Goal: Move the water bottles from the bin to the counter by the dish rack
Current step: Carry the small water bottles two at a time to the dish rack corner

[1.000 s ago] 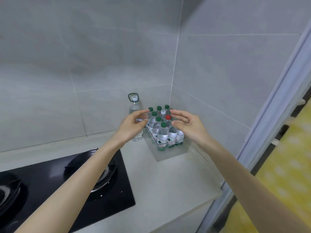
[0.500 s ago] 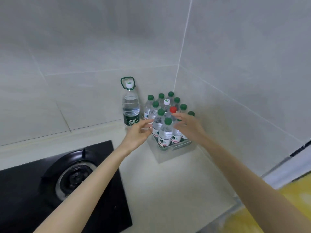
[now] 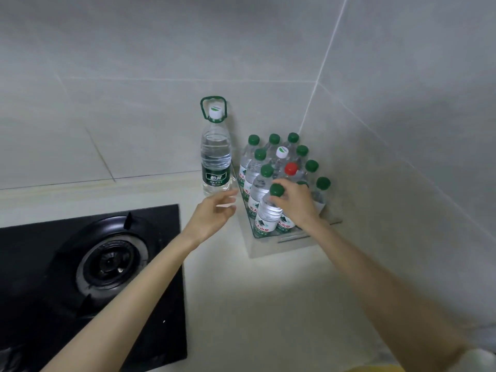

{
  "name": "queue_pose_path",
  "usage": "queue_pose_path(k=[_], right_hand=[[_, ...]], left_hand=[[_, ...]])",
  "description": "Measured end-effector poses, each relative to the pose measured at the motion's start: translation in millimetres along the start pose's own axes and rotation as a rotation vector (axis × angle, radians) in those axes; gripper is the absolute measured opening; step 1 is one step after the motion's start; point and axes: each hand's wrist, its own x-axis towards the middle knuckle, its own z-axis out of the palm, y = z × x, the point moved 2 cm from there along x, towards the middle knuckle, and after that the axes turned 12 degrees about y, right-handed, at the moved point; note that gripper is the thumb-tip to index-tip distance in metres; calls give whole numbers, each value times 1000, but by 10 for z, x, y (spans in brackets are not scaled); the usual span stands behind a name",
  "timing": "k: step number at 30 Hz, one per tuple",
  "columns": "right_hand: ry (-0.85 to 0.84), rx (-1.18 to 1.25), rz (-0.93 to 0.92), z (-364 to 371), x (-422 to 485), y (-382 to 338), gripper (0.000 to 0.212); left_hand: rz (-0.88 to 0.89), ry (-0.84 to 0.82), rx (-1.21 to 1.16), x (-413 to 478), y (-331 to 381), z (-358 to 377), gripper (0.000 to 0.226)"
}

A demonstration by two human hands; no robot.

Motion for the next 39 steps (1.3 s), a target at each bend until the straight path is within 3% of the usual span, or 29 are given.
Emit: queue_pose_path(k=[4,11,20,27,35,39], right_hand=[[-35,-15,-68,11,59,94,28],[11,121,-148,-228,103,-40,45],[192,573,-237,-1147,189,-782,41],[213,796,-241,-1459,164,-1063,34],[94,756,-164,-1199,171,-722,28],[68,367,-27,-761,235,-72,37]], left_hand=[[-32,25,13,5,-5,74,35],[-4,17,4,-38,90,172,40],[193,50,-9,-69,542,271,80],[266,116,-121,-81,869,336,74],[334,293,59,-136,687,159,68],[314,319,136,-160,535,72,71]])
